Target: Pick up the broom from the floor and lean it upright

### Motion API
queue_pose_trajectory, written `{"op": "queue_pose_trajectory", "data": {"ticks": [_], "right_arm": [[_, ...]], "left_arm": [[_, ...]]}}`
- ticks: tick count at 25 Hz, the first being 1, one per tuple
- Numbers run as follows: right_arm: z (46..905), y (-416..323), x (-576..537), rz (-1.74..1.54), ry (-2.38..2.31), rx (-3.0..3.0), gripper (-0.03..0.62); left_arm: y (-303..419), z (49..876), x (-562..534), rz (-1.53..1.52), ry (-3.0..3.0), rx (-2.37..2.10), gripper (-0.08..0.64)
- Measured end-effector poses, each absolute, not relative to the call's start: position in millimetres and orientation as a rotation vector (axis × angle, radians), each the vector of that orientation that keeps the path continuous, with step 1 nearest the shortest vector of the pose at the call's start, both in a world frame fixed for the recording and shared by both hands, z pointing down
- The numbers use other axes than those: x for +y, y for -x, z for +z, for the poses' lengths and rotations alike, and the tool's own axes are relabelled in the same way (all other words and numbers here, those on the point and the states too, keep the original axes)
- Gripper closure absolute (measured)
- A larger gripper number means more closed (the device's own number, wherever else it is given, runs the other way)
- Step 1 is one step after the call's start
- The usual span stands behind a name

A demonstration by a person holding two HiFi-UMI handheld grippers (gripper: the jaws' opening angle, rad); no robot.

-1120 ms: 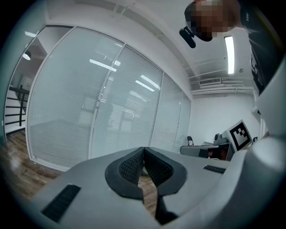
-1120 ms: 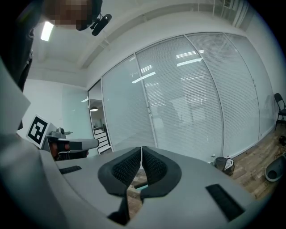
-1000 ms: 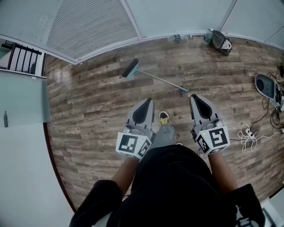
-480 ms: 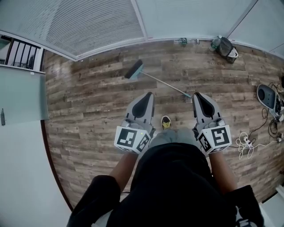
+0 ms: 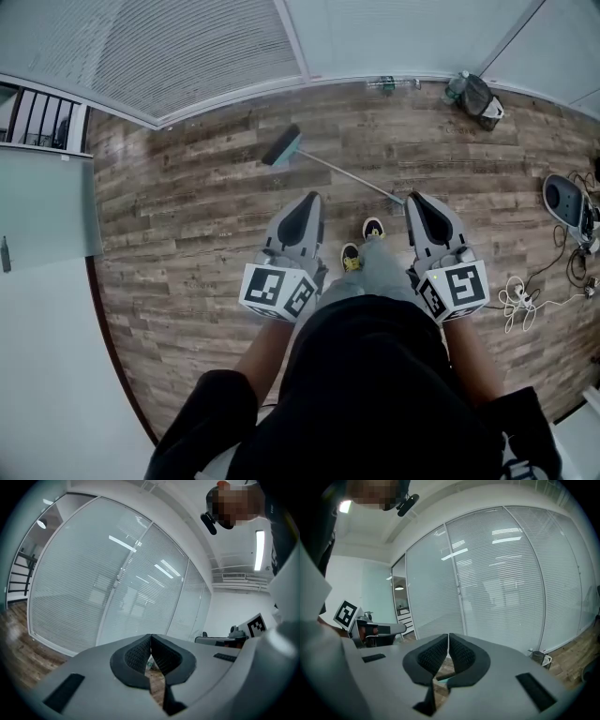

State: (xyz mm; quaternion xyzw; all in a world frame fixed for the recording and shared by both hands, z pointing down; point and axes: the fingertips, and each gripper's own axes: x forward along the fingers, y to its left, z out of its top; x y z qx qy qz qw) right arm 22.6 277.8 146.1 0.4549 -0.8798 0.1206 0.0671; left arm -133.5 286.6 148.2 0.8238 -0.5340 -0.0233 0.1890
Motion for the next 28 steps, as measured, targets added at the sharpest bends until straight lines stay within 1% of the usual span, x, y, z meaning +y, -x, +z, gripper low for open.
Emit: {"op": "queue_pose_trajectory", "data": {"ticks": [11,22,28], "right_arm": [[150.1,-25.1,223.4,0.380,-1.319,-2.641,0.570],[160.7,-65.0,144.1,0.439,-1.326,-2.653,0.570],[163.9,-76.1,113.4,0.469,-1.302,-2.694,0.571]], "left_arm": [[139.7,145.3,237.6,-0.059,-2.269,-1.570,0.537],[99.3,136.9,156.9,0.030,-2.321,-1.581,0.537],[82.6,127.6,130.1,0.066,-2.348,-1.614,0.537]]}}
